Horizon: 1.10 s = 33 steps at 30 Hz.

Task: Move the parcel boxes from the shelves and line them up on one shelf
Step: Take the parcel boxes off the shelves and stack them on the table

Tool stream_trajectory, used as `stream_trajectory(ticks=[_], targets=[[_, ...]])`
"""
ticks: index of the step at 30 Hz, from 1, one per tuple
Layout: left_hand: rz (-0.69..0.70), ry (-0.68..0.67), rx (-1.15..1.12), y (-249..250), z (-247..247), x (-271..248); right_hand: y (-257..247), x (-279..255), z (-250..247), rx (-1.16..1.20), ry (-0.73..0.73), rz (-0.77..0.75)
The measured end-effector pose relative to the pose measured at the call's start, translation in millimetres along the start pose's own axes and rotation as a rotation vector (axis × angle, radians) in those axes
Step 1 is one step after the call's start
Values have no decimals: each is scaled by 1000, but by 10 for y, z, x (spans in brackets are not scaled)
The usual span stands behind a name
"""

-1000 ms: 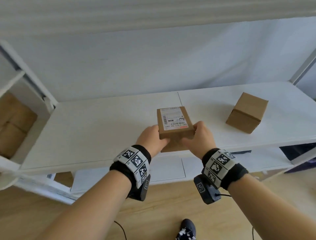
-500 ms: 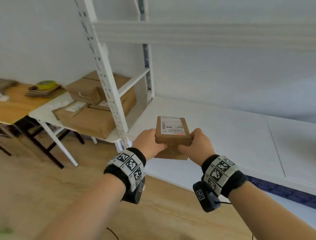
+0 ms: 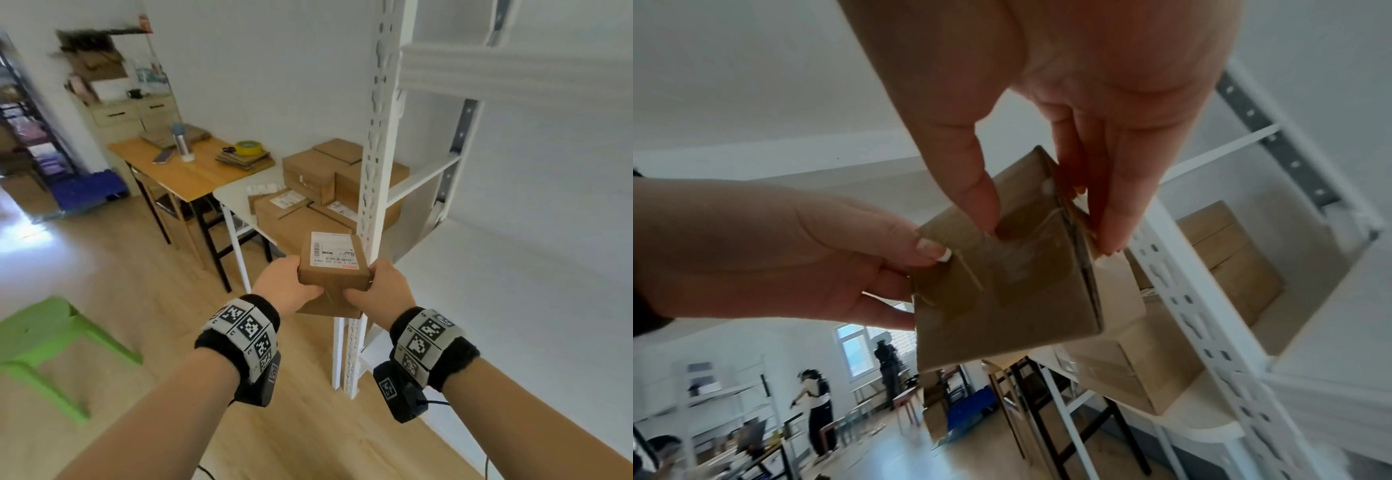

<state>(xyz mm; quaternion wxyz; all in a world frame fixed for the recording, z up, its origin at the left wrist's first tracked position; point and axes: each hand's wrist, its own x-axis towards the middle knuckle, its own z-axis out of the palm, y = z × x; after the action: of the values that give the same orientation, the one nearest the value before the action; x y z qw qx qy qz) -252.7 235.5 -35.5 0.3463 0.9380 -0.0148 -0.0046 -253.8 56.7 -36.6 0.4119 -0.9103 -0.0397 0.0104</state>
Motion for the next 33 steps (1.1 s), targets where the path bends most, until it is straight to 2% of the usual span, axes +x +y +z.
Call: stream_trajectory(ticks=[8,14,18,33], targets=[[-94,99,-26,-191,-304,765,-206,1006,214,21,-49,-88],[-140,138,-40,-399,-443,1272,-329,1586,404,97,-98,-87],[-121,148,-41,-637,-596,1648,-452,1961,606,101,-86,-76],[-34,-28,-48,-2173,-1718,3572,-1427,3809,1983,138,24,120]])
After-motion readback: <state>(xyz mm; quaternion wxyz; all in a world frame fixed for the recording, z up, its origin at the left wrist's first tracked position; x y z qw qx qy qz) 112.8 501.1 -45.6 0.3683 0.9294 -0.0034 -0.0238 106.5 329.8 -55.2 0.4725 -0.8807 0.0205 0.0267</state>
